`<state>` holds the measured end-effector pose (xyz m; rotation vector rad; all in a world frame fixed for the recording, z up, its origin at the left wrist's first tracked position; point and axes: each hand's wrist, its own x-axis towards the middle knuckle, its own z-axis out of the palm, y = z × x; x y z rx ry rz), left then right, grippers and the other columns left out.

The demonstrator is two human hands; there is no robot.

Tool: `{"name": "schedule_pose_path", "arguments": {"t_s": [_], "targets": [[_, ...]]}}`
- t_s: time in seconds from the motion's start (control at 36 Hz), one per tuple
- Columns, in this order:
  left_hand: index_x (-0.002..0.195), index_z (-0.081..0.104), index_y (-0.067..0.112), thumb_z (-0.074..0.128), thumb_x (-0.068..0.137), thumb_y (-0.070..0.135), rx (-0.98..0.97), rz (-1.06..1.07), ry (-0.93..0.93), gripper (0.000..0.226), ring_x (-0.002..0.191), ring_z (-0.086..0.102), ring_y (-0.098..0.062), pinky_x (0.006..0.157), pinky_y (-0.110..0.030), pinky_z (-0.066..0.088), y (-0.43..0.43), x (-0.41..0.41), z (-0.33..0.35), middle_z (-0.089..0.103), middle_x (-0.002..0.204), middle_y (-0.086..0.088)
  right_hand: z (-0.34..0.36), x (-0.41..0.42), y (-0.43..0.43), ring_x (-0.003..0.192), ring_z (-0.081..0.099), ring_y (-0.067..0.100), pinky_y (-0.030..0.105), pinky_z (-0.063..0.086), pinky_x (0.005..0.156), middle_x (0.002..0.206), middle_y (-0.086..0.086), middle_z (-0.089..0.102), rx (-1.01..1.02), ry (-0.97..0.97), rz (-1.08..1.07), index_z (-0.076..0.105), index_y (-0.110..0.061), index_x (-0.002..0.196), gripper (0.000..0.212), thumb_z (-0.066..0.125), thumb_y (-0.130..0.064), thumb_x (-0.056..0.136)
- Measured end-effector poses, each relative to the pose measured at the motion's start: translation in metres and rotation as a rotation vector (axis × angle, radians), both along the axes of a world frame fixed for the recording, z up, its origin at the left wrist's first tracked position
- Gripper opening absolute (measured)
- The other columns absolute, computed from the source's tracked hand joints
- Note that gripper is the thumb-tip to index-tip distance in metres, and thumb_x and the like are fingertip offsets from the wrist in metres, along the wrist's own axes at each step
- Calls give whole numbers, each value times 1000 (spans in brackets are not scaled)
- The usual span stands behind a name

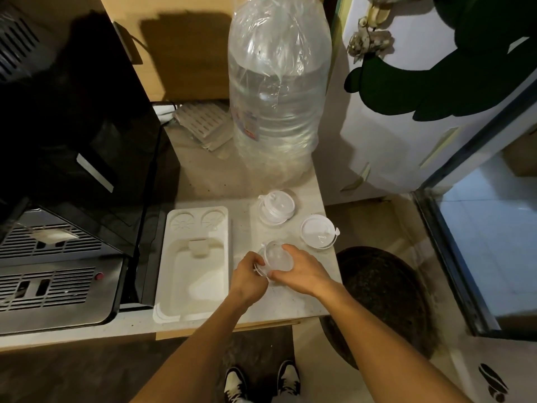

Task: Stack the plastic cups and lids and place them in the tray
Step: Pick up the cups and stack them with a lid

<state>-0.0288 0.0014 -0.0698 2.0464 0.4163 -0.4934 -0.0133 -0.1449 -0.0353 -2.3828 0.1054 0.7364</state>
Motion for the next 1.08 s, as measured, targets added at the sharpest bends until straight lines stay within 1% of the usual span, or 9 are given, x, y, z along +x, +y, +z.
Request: {"name": "schedule_pose_path", "arguments": {"t_s": [0.11,0.22,0.28,0.39,0.56,0.72,0.83,0.94,1.08], "targets": [[110,50,19,57,91,-4,-131,102,67,31,84,57,-18,63,-22,52,-2,2,1,58,106,-9,0,1,3,126,52,24,38,47,97,145,0,49,-10,-2,-3,32,-33,147,82,69,-61,78],[123,42,24,51,94,-2,-308,232,110,40,99,64,-29,79,-39,63,-4,3,6,59,116,-16,-2,1,5,124,53,24,41,48,100,144,0,50,-2,10,11,31,-34,146,83,71,-57,77],[132,39,25,48,97,-1,-400,303,132,44,105,64,-33,76,-37,64,-4,3,8,57,122,-15,-1,1,5,116,57,21,40,51,96,137,-2,55,12,4,7,37,-34,140,77,72,-56,74],[134,50,14,43,99,10,-560,406,216,36,107,66,-36,83,-40,62,-3,2,9,62,127,-20,-2,1,4,118,56,21,38,48,98,137,0,55,38,18,13,41,-30,139,75,74,-54,76],[140,50,14,49,103,24,-707,424,259,39,109,64,-31,73,-33,60,-4,-1,11,59,134,-14,-1,1,1,129,51,26,37,43,101,147,5,48,64,85,34,36,-24,148,81,74,-49,81],[137,51,22,44,106,26,-879,404,325,32,118,61,-35,97,-45,54,-2,-1,20,62,127,-15,0,1,0,134,46,26,37,42,102,151,4,44,153,142,-19,34,-24,150,83,74,-48,82],[143,49,20,44,106,31,-955,409,341,40,123,60,-36,101,-46,53,-3,2,20,60,134,-19,1,4,0,131,48,24,33,41,97,146,3,49,201,177,-55,39,-24,147,78,73,-50,82],[146,49,24,46,103,38,-937,397,365,45,124,60,-36,90,-45,57,-5,6,21,60,138,-18,2,7,-1,127,50,22,28,39,90,142,2,52,239,190,-71,41,-24,145,71,72,-45,84],[130,56,30,41,106,31,-982,387,311,28,121,60,-35,100,-49,53,-9,10,29,60,128,-14,2,11,1,135,45,24,36,42,103,151,2,44,266,217,-94,34,-28,150,78,72,-46,84]]}}
